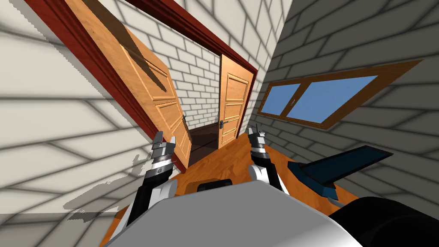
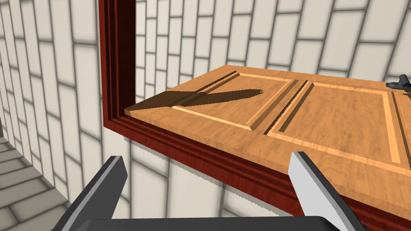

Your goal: Push the door open

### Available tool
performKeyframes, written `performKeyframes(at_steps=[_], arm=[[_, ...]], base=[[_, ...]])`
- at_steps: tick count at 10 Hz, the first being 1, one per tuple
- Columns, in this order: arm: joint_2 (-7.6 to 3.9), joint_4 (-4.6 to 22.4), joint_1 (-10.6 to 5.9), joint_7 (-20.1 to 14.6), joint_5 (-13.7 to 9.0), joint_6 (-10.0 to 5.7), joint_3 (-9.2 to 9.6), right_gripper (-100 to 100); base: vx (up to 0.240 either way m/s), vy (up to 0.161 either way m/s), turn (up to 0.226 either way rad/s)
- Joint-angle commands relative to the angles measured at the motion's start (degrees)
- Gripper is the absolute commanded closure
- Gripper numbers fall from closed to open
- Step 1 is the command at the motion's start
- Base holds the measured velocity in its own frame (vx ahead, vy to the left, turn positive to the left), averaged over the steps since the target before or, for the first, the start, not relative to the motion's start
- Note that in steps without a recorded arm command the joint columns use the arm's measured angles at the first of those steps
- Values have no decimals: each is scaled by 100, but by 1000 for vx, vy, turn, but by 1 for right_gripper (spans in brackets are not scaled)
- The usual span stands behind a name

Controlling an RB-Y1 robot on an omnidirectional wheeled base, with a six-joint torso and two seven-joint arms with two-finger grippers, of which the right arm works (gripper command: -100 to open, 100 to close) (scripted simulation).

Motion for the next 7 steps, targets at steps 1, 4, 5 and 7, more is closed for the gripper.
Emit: performKeyframes(at_steps=[1, 4, 5, 7], arm=[[-47, 161, -68, -21, 6, 26, 43, -100], [-145, 564, -238, -73, 20, 92, 151, -100], [-169, 674, -284, -88, 24, 110, 181, -100], [-215, 904, -381, -118, 32, 147, 242, -100]], base=[[164, -64, 43], [110, -101, 90], [132, -115, 81], [117, -87, 72]])
